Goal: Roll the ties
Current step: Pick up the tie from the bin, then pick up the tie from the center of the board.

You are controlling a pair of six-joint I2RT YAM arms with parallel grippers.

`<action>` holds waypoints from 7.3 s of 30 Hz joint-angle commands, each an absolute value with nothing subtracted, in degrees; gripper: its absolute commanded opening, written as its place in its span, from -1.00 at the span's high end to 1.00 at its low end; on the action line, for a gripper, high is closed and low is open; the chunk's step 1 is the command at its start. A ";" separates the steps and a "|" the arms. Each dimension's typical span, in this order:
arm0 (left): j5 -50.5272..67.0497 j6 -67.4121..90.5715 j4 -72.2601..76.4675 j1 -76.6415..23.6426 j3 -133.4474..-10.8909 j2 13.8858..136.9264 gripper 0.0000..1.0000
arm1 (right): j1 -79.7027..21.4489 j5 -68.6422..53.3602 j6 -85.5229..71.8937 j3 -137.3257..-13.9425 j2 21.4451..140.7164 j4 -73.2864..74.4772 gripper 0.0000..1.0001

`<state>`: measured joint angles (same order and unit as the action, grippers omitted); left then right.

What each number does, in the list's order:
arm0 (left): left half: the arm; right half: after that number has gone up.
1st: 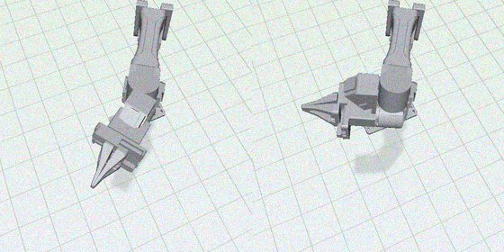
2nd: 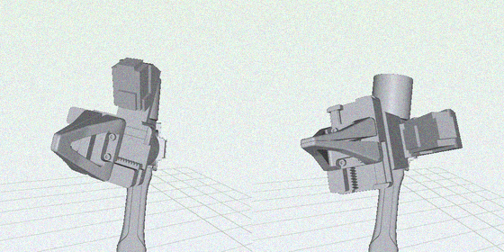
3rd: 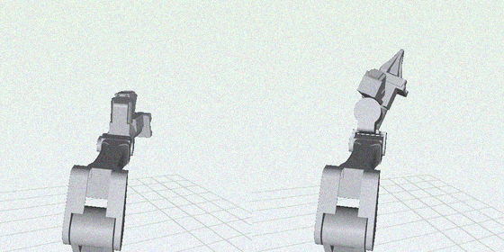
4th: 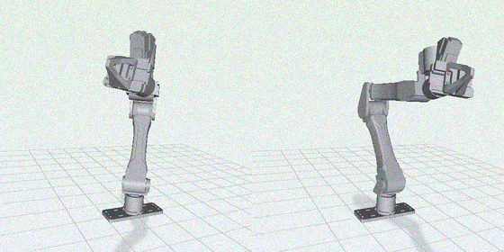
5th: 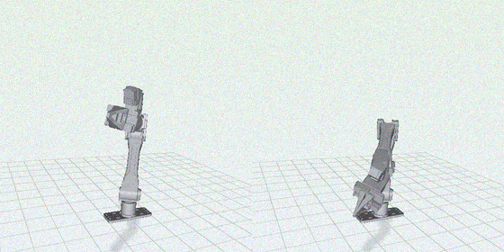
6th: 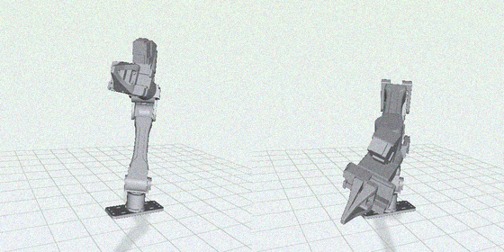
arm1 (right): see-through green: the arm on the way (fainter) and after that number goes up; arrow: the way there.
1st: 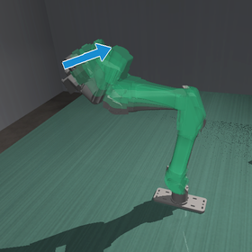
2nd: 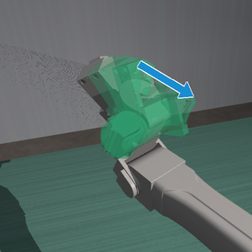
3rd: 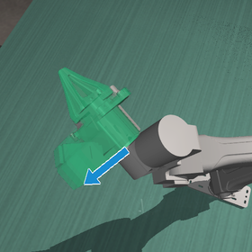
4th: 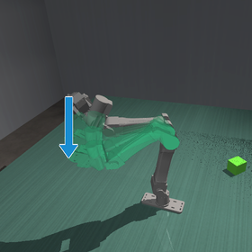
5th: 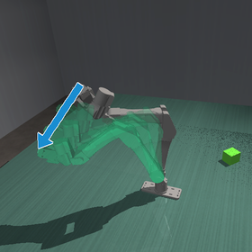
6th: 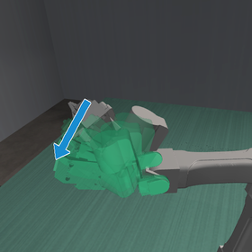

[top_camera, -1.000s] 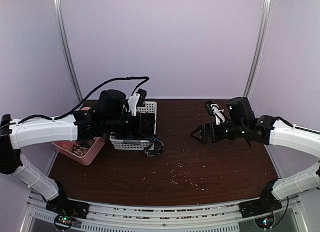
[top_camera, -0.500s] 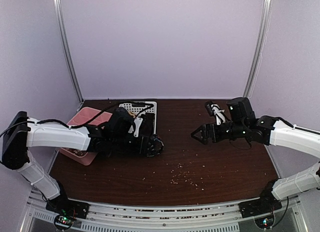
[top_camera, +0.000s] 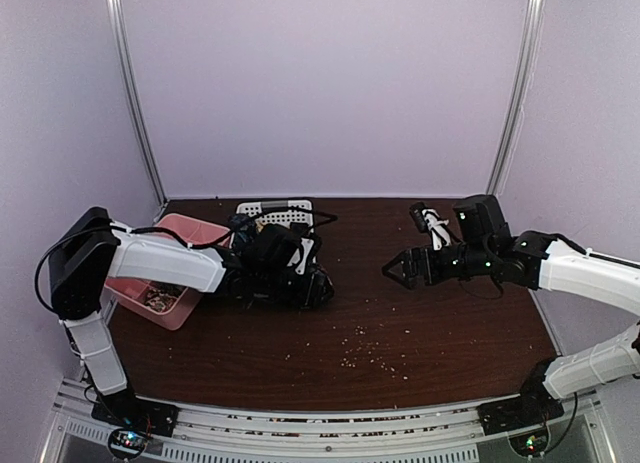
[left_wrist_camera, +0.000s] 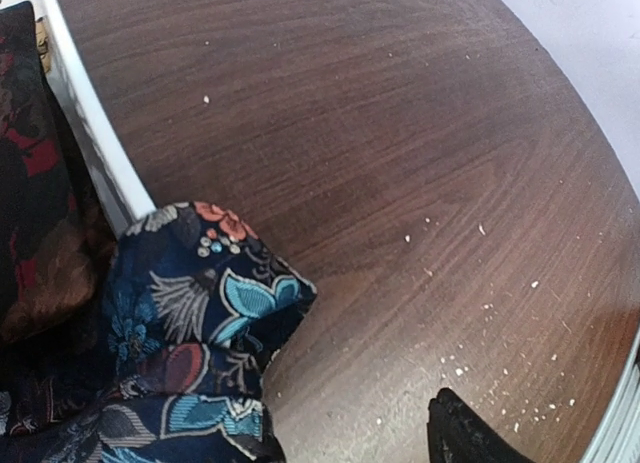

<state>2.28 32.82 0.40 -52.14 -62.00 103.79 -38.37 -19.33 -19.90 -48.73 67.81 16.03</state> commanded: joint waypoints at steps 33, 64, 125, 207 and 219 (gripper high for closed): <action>-4.95 0.12 -22.75 -54.78 -108.30 82.20 1.00 | -37.09 -20.33 -20.24 -51.06 66.12 16.03 -0.96; -4.17 2.39 -17.71 -54.77 -97.24 62.52 1.00 | -50.80 -22.97 -20.66 -66.40 89.38 11.28 -0.59; 1.76 7.09 -15.68 -53.44 -93.08 66.23 1.00 | -56.34 -34.10 -21.77 -86.26 106.30 -16.19 -0.07; 27.66 0.52 27.15 -56.56 -68.33 93.39 1.00 | -43.71 -10.08 -3.53 -80.87 69.26 4.51 1.00; 21.94 -11.31 6.91 -56.60 -87.83 81.93 1.00 | -38.87 -24.05 -8.81 -71.85 75.98 -1.26 1.00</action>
<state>25.58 -5.37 14.17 -56.47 -80.01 83.29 -39.00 -16.29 -6.31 -73.84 73.23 2.15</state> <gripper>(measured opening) 0.026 0.013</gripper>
